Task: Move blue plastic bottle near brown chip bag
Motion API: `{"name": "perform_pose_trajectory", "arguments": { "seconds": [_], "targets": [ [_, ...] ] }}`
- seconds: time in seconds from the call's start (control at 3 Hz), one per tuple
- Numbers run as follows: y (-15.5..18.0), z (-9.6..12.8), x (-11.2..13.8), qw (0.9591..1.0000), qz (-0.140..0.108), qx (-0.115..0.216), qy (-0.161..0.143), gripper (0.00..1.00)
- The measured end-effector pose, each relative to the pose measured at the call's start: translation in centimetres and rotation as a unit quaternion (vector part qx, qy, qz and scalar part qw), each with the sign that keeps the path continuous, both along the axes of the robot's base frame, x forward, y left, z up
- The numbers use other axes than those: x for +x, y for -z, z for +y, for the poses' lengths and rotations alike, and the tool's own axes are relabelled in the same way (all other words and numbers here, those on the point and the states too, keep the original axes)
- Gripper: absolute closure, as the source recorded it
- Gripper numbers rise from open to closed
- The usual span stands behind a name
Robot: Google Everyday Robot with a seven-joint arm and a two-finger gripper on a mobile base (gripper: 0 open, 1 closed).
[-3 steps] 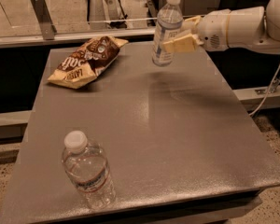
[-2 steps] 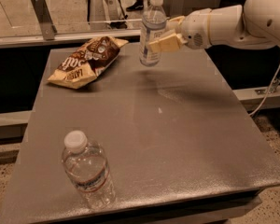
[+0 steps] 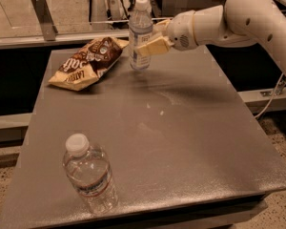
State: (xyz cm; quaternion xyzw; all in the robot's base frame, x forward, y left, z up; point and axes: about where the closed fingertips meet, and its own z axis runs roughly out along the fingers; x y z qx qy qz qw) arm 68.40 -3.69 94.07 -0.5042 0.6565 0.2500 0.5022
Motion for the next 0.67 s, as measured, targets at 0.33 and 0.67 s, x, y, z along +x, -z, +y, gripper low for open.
{"name": "perform_pose_trajectory", "arguments": {
  "seconds": [0.33, 0.67],
  "targets": [
    [1.49, 0.95, 0.44, 0.9998, 0.014, -0.015, -0.005, 1.00],
    [1.80, 1.91, 0.73, 0.9994, 0.014, -0.031, -0.011, 1.00]
  ]
}}
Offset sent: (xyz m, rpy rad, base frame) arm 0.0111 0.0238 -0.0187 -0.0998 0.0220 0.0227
